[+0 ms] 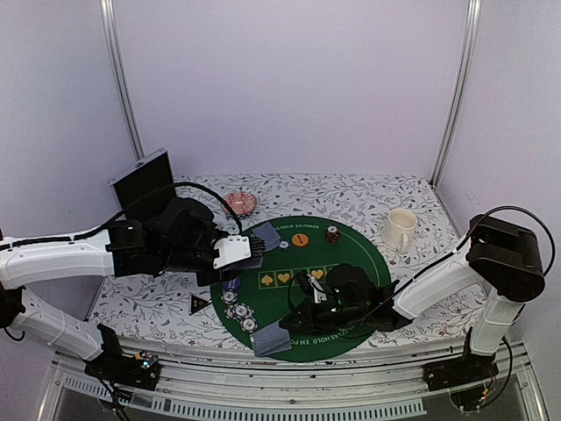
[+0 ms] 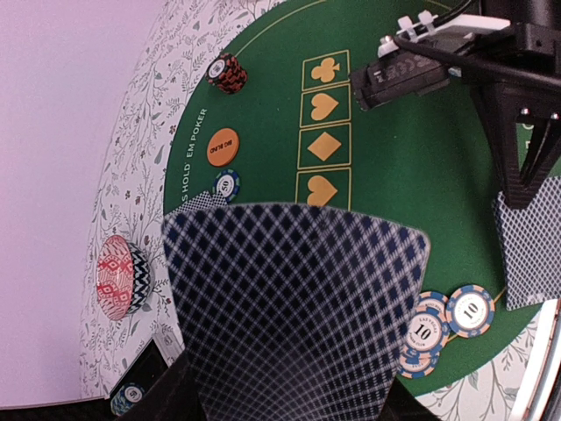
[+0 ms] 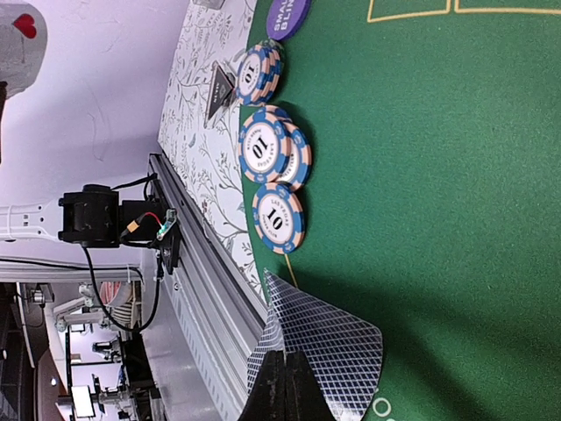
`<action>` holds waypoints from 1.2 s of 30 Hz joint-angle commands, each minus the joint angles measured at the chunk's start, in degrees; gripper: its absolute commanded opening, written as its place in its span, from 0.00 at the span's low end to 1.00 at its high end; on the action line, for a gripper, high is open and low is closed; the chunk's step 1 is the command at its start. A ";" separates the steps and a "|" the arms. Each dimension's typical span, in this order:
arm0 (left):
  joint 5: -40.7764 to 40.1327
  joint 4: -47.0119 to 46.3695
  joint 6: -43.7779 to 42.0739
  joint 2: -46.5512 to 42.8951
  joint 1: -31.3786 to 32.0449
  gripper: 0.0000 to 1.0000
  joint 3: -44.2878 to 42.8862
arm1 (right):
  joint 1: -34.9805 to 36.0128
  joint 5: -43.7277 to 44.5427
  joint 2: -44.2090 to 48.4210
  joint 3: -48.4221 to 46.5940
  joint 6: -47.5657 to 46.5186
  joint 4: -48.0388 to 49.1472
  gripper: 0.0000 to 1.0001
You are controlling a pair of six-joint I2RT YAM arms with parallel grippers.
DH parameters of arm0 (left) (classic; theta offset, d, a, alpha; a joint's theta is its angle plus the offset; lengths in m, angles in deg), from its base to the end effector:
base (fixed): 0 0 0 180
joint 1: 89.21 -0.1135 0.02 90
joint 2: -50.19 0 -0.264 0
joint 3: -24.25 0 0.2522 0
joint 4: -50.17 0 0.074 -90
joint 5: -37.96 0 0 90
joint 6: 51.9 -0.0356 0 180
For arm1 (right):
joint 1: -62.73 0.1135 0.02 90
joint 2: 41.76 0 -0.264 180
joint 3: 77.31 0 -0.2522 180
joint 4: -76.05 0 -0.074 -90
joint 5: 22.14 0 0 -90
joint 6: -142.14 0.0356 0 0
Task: Distribute texas hold em gaming equipment
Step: Distribute the poker card in the small blind area.
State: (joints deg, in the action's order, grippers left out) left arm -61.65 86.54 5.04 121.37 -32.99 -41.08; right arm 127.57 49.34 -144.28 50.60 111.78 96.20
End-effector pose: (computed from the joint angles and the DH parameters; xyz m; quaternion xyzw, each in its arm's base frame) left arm 0.1531 -0.2182 0.2644 0.6161 0.6721 -0.0060 0.4107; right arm 0.1305 0.3044 0.1225 -0.1189 0.8514 0.4998 0.1054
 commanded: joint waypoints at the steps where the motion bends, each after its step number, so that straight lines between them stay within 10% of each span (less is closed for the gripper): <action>1: 0.42 -0.70 -0.43 -0.56 0.19 0.50 0.42 | 0.29 0.26 -0.54 0.19 1.49 1.05 0.03; 8: 0.40 -0.72 -0.43 -0.56 0.18 0.50 0.46 | 0.25 1.44 1.05 1.01 2.71 -1.74 0.25; 27: 0.46 -0.73 -0.59 -0.69 0.12 0.50 0.59 | 0.81 4.66 7.59 -0.20 1.77 -14.34 0.41; 33: 0.54 -0.73 -0.69 -0.78 0.11 0.51 0.59 | 0.46 14.84 18.00 -4.51 -6.19 -26.96 0.94; 36: 0.89 -0.64 -0.62 -0.65 0.17 0.51 0.43 | -1.66 16.03 22.42 -8.49 -14.41 -29.67 0.99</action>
State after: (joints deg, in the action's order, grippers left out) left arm -61.52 86.54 4.87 121.35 -32.99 -41.08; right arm 127.76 59.83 -128.39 48.00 107.93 72.31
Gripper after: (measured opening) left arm 0.508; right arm 0.981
